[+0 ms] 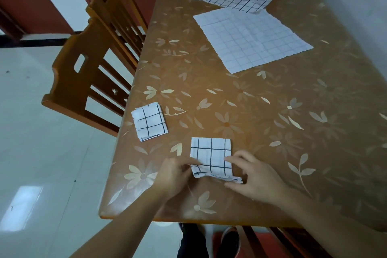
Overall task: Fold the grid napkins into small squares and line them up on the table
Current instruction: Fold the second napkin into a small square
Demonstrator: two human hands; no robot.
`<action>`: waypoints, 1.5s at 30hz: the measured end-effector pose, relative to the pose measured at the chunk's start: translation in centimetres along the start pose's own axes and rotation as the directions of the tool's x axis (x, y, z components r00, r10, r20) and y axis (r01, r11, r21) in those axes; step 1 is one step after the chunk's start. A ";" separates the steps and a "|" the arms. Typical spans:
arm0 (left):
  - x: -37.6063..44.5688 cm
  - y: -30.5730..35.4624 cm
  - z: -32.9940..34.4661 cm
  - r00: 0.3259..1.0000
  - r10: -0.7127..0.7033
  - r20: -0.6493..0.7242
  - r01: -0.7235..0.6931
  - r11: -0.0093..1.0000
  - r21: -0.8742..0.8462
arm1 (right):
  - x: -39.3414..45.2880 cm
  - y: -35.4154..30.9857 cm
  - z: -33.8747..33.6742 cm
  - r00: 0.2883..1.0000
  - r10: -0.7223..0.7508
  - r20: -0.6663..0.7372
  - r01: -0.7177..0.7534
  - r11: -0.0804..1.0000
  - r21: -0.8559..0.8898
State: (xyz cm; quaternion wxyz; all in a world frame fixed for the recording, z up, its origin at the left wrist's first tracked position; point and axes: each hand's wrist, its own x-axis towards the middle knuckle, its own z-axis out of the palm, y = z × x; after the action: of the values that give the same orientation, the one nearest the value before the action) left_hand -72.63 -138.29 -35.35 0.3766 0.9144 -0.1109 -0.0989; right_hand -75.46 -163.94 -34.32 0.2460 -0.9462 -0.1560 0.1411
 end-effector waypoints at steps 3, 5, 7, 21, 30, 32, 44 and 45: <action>0.1 0.3 -0.6 0.998 -0.049 0.032 0.052 0.995 -0.090 | 0.6 -0.1 -0.2 0.996 0.022 0.083 -0.018 0.998 -0.053; 0.2 0.4 -1.0 0.994 -0.093 0.059 0.100 0.984 -0.150 | 0.8 -0.7 -0.4 0.995 0.021 0.100 -0.017 0.999 -0.047; 0.5 0.6 -1.0 0.986 -0.144 0.081 0.157 0.969 -0.189 | 1.1 -1.2 -0.7 0.992 0.068 0.104 -0.068 0.998 -0.005; 1.8 1.2 -0.6 0.928 -0.355 0.114 0.369 0.834 -0.409 | 1.5 -2.0 -0.2 0.858 0.441 0.262 -0.499 0.600 0.625; 1.4 1.1 -0.2 0.905 -0.422 0.047 0.419 0.872 -0.253 | 1.5 -2.4 0.3 0.790 0.538 0.294 -0.570 0.469 0.674; 1.4 0.8 -0.2 0.922 -0.387 0.017 0.386 0.912 -0.140 | 1.6 -2.4 0.3 0.791 0.532 0.301 -0.577 0.489 0.653; 2.4 0.8 0.3 0.928 -0.362 0.084 0.308 0.877 0.370 | 2.2 -2.5 0.8 0.805 0.549 0.226 -0.588 0.682 0.435; 2.4 1.0 0.3 0.933 -0.350 0.088 0.286 0.866 0.410 | 2.3 -2.3 0.9 0.814 0.553 0.177 -0.575 0.724 0.381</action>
State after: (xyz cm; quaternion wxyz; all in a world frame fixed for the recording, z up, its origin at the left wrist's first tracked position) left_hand -70.57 -139.84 -35.13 0.1549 0.9657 -0.0055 -0.2083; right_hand -74.23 -160.78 -34.32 0.3834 -0.8695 0.1665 0.2631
